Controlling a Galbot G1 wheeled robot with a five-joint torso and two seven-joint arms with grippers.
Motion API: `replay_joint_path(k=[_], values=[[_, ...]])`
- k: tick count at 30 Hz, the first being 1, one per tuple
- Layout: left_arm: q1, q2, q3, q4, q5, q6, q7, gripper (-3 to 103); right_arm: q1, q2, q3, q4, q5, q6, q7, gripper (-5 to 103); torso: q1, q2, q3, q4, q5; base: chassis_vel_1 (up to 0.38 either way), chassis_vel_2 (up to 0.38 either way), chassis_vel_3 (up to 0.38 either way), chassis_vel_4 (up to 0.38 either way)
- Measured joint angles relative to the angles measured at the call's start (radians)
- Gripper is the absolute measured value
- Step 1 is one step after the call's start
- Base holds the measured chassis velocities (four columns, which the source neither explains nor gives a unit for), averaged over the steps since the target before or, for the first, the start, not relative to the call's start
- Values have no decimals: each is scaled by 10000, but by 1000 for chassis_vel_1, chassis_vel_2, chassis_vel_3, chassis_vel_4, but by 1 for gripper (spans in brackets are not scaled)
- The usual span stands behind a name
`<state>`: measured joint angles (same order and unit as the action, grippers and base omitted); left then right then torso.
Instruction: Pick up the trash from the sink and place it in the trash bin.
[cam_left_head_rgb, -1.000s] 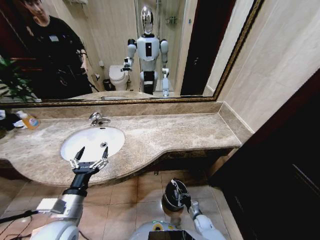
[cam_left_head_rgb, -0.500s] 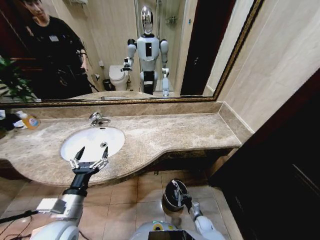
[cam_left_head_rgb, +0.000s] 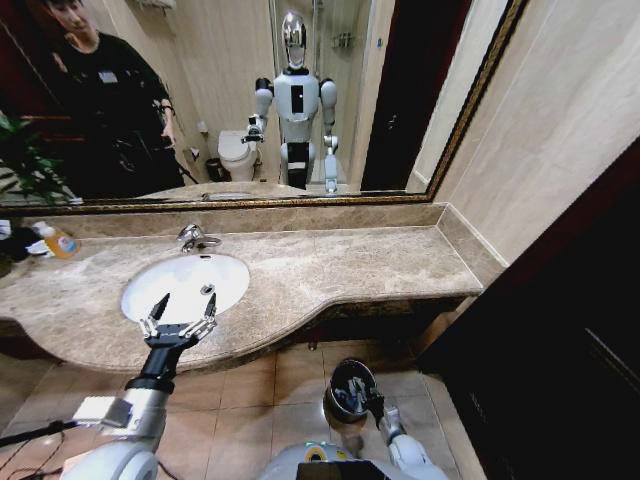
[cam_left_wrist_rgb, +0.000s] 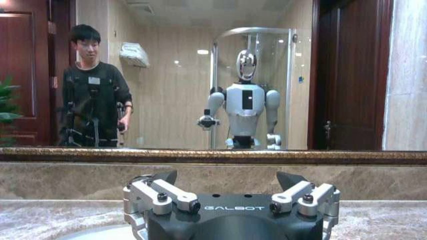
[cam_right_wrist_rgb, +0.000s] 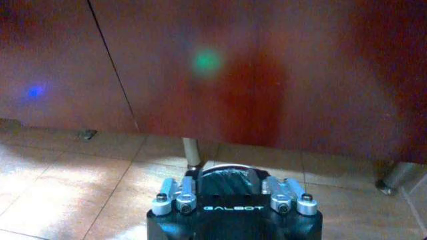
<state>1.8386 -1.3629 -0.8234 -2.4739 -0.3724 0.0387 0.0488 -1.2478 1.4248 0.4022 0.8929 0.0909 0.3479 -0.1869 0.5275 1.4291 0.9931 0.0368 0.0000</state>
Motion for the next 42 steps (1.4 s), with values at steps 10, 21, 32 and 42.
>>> replay_joint_path(k=[10, 21, 32, 42], values=[[0, 0, 0, 0, 0, 0, 0, 100, -100, -42, 24, 119, 52, 26, 39, 88, 0, 0, 0, 0, 0, 0, 0, 0, 0], [0, 0, 0, 0, 0, 0, 0, 100, -1006, -402, 309, 3047, 1721, -1424, 316, 100, -1, 0, 0, 0, 1, 0, 0, 0, 0], [0, 0, 0, 0, 0, 0, 0, 100, -1615, -566, 1516, 6844, 2126, -2291, 1047, 100, -1, 0, 0, -1, 2, 0, 0, 0, 0], [-1, 0, 0, 0, 0, 0, 0, 100, -2137, -958, 2340, 10881, 2909, -3882, 1256, 100, 0, 0, 0, 0, 0, 0, 0, 0, 0]])
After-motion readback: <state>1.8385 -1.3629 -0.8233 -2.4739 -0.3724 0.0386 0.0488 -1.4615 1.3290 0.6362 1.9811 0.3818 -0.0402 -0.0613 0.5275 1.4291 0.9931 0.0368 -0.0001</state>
